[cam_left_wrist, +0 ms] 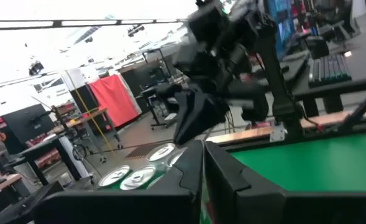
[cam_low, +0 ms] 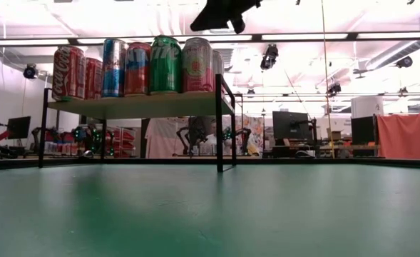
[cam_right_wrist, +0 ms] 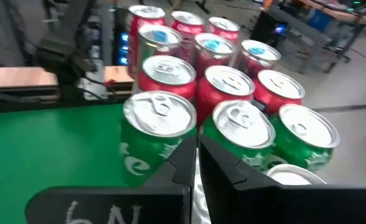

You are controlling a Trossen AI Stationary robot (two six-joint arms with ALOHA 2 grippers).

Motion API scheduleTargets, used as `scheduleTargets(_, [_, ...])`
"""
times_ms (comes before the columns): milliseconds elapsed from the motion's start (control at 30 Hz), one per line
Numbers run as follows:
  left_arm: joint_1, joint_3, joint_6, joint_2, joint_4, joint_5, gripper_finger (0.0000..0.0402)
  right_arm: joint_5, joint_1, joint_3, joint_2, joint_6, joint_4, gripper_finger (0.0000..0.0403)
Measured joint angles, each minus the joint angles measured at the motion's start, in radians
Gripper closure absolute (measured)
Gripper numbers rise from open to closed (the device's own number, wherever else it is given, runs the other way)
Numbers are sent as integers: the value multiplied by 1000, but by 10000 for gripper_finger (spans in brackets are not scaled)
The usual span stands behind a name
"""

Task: Place canned beverage on shelf
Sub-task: Put the green soda can on the shelf aligned with the other green soda can

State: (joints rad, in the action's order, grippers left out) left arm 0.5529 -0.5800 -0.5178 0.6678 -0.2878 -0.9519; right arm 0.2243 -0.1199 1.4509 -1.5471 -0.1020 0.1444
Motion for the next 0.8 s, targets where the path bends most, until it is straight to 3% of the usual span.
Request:
scheduleTargets(133, [0, 8, 11, -46, -5, -7, 402, 65, 0, 0, -21, 0, 10, 390])
scheduleTargets(800, [0, 20, 37, -26, 0, -7, 402, 72, 34, 0, -13, 106, 71, 390])
